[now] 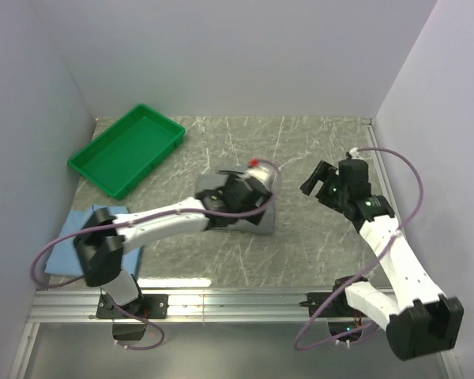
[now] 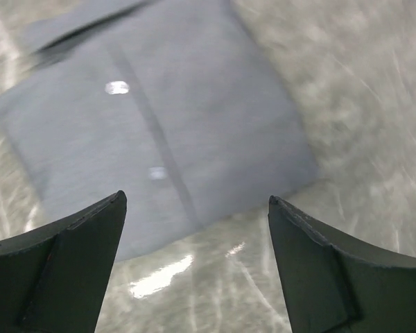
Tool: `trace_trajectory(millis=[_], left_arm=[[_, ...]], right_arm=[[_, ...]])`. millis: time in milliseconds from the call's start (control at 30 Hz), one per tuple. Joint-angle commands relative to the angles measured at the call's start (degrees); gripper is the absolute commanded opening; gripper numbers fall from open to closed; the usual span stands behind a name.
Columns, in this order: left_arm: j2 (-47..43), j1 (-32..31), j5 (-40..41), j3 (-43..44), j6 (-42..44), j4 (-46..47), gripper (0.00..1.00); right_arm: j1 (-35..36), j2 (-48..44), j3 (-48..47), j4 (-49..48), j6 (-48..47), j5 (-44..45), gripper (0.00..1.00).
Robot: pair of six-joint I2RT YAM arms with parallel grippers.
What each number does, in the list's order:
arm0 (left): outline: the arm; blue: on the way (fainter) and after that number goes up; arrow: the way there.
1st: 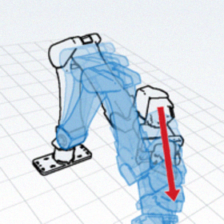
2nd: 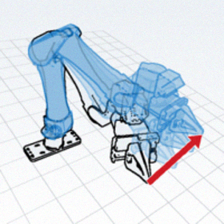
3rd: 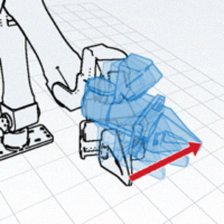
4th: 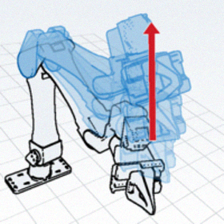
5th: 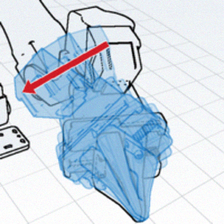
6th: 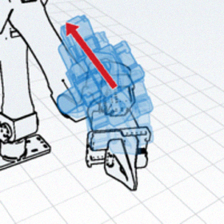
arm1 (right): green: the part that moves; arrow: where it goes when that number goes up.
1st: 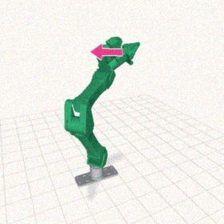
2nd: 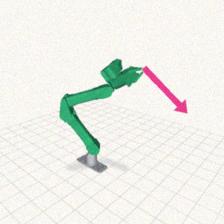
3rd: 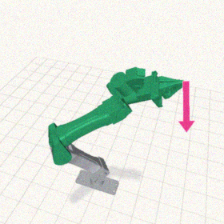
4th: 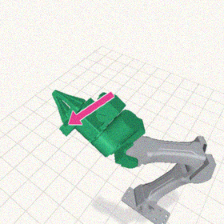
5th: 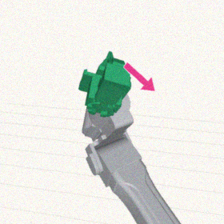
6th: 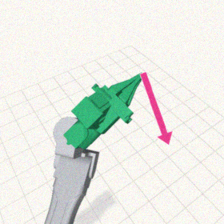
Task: Fold and stack the long sleeve shirts
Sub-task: Fold the shirt
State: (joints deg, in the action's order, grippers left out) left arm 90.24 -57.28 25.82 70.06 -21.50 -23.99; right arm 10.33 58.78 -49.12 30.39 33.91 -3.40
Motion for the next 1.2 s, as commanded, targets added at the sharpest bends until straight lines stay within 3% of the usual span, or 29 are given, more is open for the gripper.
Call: trace_trajectory(millis=[0, 133, 267, 667, 833, 967, 1033, 1133, 1167], left_arm=[[7.7, -6.9, 6.6, 6.1, 4.7, -1.8, 0.89], [17.1, -12.2, 8.5, 10.7, 8.5, -0.6, 0.87], [23.0, -13.2, 9.1, 14.0, 10.7, 0.0, 0.84], [31.0, -13.4, 10.6, 16.4, 13.1, -0.6, 0.72], [32.5, -13.4, 11.7, 16.0, 12.5, -1.1, 0.49], [32.1, -13.4, 12.9, 15.1, 12.0, -0.7, 0.25], [31.4, -13.3, 14.1, 14.3, 11.7, 0.2, 0.19], [29.4, -13.0, 13.6, 13.2, 10.6, 0.9, 0.01], [28.3, -12.6, 13.4, 12.7, 10.2, 0.9, 0.01]], right_arm=[[-1.3, -6.9, -1.0, 4.5, 2.6, 6.8, 0.94], [-2.8, -13.3, 1.9, 4.5, 6.3, 12.6, 0.97], [-3.9, -17.8, 2.5, 4.8, 6.9, 14.9, 0.97], [-4.8, -18.8, 3.3, 5.7, 6.8, 14.5, 0.97], [-5.2, -18.2, 4.1, 4.0, 7.1, 13.2, 0.97], [-6.0, -16.8, 3.9, 2.7, 7.7, 12.1, 0.97], [-6.5, -15.6, 3.4, 2.6, 8.3, 11.4, 0.97], [-8.5, -13.9, 3.9, 1.0, 9.5, 7.1, 0.98], [-10.0, -12.7, 4.3, -0.2, 9.9, 3.7, 0.99]])
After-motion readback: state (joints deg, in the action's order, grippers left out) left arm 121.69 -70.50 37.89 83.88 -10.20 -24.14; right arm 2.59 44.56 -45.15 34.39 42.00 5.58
